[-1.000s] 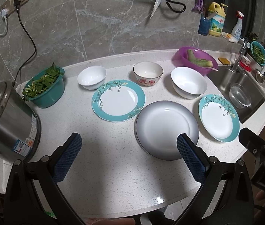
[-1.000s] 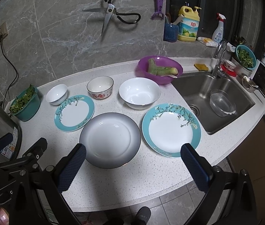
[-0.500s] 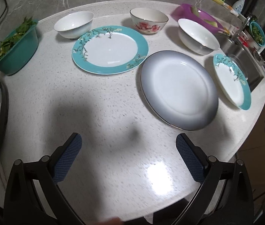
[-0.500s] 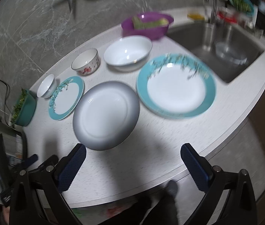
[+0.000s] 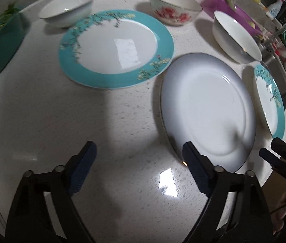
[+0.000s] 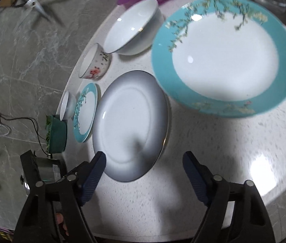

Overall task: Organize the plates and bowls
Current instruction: 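Reach the left tool to the grey-rimmed white plate and grip its rim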

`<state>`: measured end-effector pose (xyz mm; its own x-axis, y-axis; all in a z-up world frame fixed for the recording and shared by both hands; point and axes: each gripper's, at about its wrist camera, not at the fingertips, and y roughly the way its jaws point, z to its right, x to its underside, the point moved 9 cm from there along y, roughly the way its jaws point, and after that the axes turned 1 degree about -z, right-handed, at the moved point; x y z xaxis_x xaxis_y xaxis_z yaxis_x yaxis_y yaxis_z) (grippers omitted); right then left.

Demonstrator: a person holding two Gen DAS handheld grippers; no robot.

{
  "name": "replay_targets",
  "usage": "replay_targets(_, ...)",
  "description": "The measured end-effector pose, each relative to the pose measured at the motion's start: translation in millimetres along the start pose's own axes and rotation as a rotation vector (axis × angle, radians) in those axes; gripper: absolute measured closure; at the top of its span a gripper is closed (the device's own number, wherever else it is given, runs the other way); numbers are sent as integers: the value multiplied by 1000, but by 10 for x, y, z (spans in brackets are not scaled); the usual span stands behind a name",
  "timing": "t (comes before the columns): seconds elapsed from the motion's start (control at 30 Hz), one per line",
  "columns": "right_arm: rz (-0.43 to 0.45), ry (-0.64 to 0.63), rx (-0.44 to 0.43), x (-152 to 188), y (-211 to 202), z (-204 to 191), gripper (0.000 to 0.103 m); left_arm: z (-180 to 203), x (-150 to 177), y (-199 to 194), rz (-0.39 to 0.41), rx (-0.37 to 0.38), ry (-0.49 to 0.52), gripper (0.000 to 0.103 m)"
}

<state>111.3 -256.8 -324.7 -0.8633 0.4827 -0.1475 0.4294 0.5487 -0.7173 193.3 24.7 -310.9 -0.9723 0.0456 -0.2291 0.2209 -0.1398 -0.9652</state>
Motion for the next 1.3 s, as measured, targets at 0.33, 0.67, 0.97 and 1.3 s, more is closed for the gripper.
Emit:
replay_targets(0.33,27,4,-64,-143,111,133,31,229,-275,245,-17,91,67,43)
replay_targets(0.67,79,37,-140,-219,214,34,34,380,-626,343,-18,166,143,43)
replay_targets(0.97,101,48,-124,-268,235,65,50,585,-714,365,-49,211,237,67)
replay_targets(1.3,98,95,-108,-334,238,155,59,651,-796,410,-89,238,244,67)
